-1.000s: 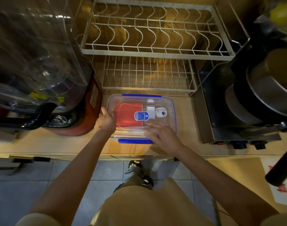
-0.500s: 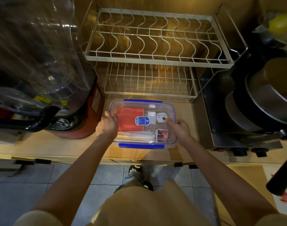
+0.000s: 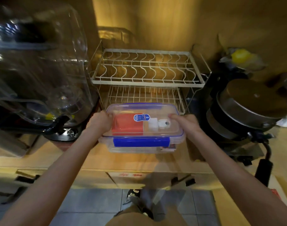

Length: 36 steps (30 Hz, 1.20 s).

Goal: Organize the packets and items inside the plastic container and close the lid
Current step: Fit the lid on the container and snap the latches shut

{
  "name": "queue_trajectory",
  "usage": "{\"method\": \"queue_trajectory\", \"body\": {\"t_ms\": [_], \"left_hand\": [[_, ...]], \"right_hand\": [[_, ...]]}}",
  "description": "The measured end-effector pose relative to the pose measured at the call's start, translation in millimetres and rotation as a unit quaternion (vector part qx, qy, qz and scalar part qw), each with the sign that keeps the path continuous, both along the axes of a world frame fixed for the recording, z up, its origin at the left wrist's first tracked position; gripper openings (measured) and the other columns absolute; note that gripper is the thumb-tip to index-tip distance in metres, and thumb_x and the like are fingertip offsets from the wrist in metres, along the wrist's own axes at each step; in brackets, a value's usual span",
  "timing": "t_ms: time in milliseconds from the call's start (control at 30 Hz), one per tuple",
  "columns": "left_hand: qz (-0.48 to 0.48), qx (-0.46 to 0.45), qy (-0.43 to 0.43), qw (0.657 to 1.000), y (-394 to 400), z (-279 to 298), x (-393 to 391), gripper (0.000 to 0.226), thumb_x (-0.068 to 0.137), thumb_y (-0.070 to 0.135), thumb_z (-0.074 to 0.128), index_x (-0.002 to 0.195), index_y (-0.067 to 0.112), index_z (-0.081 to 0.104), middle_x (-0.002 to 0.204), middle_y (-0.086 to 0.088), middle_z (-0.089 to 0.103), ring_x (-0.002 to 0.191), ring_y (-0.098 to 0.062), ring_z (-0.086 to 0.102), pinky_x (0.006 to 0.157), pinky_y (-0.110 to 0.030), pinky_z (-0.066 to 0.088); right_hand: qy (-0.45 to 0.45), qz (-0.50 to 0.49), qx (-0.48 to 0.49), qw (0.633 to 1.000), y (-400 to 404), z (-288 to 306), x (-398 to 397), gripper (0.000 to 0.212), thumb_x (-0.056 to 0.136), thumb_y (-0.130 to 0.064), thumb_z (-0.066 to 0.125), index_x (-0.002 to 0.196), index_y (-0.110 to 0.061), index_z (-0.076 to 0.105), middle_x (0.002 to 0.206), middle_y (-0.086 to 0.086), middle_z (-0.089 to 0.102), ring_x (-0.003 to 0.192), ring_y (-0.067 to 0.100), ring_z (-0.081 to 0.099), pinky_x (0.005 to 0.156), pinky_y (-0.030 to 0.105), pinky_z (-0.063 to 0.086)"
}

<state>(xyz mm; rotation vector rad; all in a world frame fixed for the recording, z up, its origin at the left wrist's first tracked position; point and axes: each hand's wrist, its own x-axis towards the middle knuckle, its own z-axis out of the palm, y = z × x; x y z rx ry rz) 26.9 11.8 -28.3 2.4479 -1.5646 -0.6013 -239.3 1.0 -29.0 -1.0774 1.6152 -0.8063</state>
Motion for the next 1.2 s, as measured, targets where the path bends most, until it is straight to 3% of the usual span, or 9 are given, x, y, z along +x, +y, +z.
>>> {"method": "queue_trajectory", "body": {"t_ms": [233, 333, 533, 700, 800, 967, 1100, 1200], "left_hand": [[-0.041, -0.004, -0.040, 0.998, -5.9, 97.2, 6.3, 0.053, 0.097, 0.039, 0.028, 0.117, 0.000, 0.057, 0.119, -0.023, 0.060, 0.108, -0.034, 0.057, 0.084, -0.036, 0.043], [-0.032, -0.033, -0.053, 0.998, -9.6, 140.5, 5.8, 0.048, 0.097, 0.038, 0.032, 0.118, 0.001, 0.055, 0.118, -0.020, 0.059, 0.108, -0.033, 0.057, 0.084, -0.038, 0.044], [-0.004, -0.098, -0.007, 0.995, -29.0, 201.9, 10.5, 0.046, 0.096, 0.040, 0.033, 0.105, 0.002, 0.058, 0.078, -0.009, 0.058, 0.078, -0.024, 0.059, 0.071, -0.035, 0.046], [0.016, -0.156, 0.007, 0.988, -57.7, 217.7, 4.7, 0.057, 0.096, 0.045, 0.027, 0.122, -0.002, 0.050, 0.115, -0.021, 0.058, 0.103, -0.034, 0.057, 0.084, -0.041, 0.045], [0.020, -0.186, 0.031, 0.982, -80.7, 209.4, 3.7, 0.065, 0.095, 0.049, 0.024, 0.139, 0.001, 0.029, 0.139, -0.026, 0.043, 0.126, -0.040, 0.044, 0.103, -0.046, 0.038], [0.028, -0.180, 0.013, 0.983, -121.8, 177.7, 4.6, 0.065, 0.096, 0.047, 0.024, 0.144, 0.005, 0.012, 0.142, -0.030, 0.037, 0.128, -0.044, 0.041, 0.106, -0.051, 0.037], [0.043, -0.113, -0.006, 0.993, -143.7, 156.9, 6.3, 0.065, 0.095, 0.046, 0.027, 0.145, 0.008, 0.010, 0.145, -0.028, 0.030, 0.129, -0.044, 0.039, 0.106, -0.054, 0.036], [0.050, -0.089, -0.016, 0.995, -155.2, 148.9, 11.4, 0.068, 0.094, 0.047, 0.029, 0.146, 0.007, 0.009, 0.146, -0.027, 0.028, 0.129, -0.043, 0.038, 0.106, -0.053, 0.037]], "right_hand": [[0.042, 0.061, -0.071, 0.995, -1.8, 82.9, -14.1, 0.025, 0.081, -0.036, 0.067, 0.090, -0.013, 0.062, 0.074, 0.000, 0.070, 0.058, 0.005, 0.068, 0.044, 0.014, 0.047], [0.041, 0.055, -0.094, 0.993, -9.2, 120.3, -13.8, 0.026, 0.082, -0.035, 0.064, 0.091, -0.010, 0.064, 0.075, 0.002, 0.069, 0.065, 0.011, 0.067, 0.052, 0.022, 0.047], [-0.004, 0.041, -0.175, 0.984, -33.7, 181.3, -5.7, 0.030, 0.078, -0.033, 0.064, 0.090, -0.006, 0.068, 0.080, 0.008, 0.072, 0.078, 0.024, 0.069, 0.066, 0.029, 0.048], [-0.088, -0.031, -0.229, 0.969, -67.3, 199.1, 5.8, 0.035, 0.077, -0.028, 0.068, 0.103, -0.006, 0.060, 0.094, 0.010, 0.069, 0.083, 0.022, 0.066, 0.073, 0.032, 0.052], [-0.127, -0.045, -0.242, 0.961, -88.5, 190.9, 13.6, 0.042, 0.081, -0.026, 0.067, 0.117, -0.008, 0.056, 0.103, 0.008, 0.068, 0.090, 0.020, 0.067, 0.076, 0.031, 0.054], [-0.128, -0.048, -0.224, 0.965, -123.1, 158.5, 29.0, 0.046, 0.084, -0.026, 0.065, 0.124, -0.009, 0.051, 0.093, 0.001, 0.064, 0.076, 0.009, 0.062, 0.058, 0.021, 0.045], [-0.142, -0.041, -0.171, 0.974, -145.3, 131.5, 37.0, 0.049, 0.085, -0.023, 0.064, 0.127, -0.005, 0.046, 0.084, 0.000, 0.061, 0.074, 0.012, 0.063, 0.060, 0.023, 0.048], [-0.152, -0.028, -0.143, 0.978, -162.3, 119.9, 41.2, 0.047, 0.081, -0.024, 0.067, 0.121, -0.005, 0.049, 0.093, 0.008, 0.067, 0.082, 0.020, 0.068, 0.066, 0.028, 0.053]]}}
